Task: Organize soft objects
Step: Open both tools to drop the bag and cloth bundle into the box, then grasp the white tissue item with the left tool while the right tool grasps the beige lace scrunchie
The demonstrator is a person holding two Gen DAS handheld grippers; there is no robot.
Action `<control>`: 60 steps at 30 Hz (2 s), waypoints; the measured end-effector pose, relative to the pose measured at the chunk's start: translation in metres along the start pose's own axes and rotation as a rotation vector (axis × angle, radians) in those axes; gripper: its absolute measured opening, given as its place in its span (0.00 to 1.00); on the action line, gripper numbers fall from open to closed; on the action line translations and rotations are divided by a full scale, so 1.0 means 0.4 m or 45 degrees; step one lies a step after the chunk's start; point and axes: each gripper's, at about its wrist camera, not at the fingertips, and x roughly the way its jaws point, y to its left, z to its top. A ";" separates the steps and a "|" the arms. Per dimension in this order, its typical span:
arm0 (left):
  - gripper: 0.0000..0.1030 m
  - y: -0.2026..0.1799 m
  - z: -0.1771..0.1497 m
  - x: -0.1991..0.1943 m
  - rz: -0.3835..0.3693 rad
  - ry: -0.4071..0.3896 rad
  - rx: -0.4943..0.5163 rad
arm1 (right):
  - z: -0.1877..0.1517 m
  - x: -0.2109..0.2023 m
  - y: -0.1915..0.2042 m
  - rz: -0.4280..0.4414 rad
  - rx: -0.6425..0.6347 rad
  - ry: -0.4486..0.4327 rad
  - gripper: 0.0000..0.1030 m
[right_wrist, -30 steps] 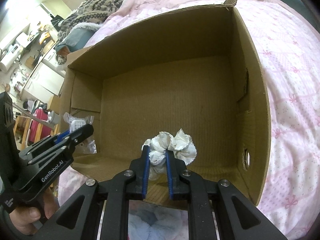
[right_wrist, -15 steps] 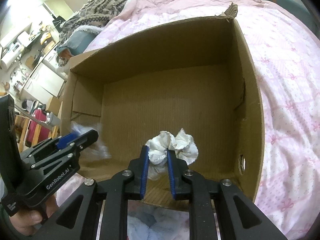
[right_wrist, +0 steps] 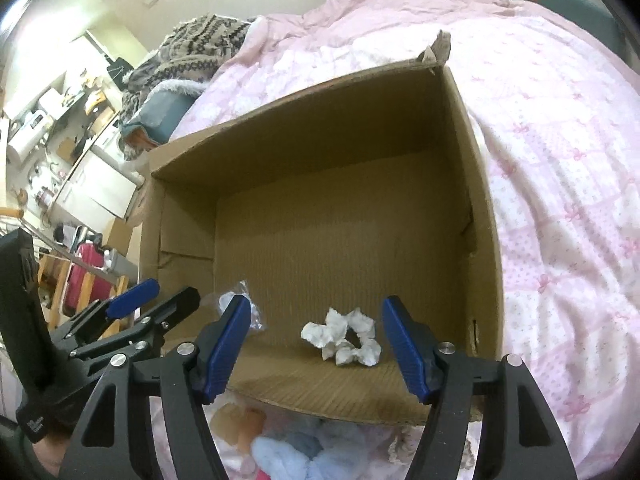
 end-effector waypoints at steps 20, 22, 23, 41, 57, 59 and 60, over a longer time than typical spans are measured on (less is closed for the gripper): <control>0.63 0.066 -0.095 -0.138 0.092 -0.050 -0.042 | -0.063 -0.113 -0.021 -0.040 0.029 -0.054 0.70; 0.63 0.076 -0.108 -0.150 0.095 -0.048 -0.061 | -0.074 -0.121 -0.020 -0.045 0.028 -0.053 0.70; 0.63 0.083 -0.120 -0.157 0.099 -0.040 -0.073 | -0.081 -0.125 -0.021 -0.045 0.030 -0.050 0.70; 0.62 0.175 -0.241 -0.118 0.132 0.224 -0.328 | -0.182 -0.117 -0.065 -0.096 0.133 0.109 0.70; 0.42 0.036 -0.269 0.065 -0.132 0.535 -0.201 | -0.182 -0.104 -0.098 -0.127 0.219 0.146 0.70; 0.31 0.015 -0.276 0.084 -0.125 0.573 -0.153 | -0.182 -0.106 -0.104 -0.129 0.233 0.145 0.70; 0.23 0.013 -0.278 0.088 -0.107 0.577 -0.141 | -0.182 -0.106 -0.106 -0.128 0.238 0.145 0.70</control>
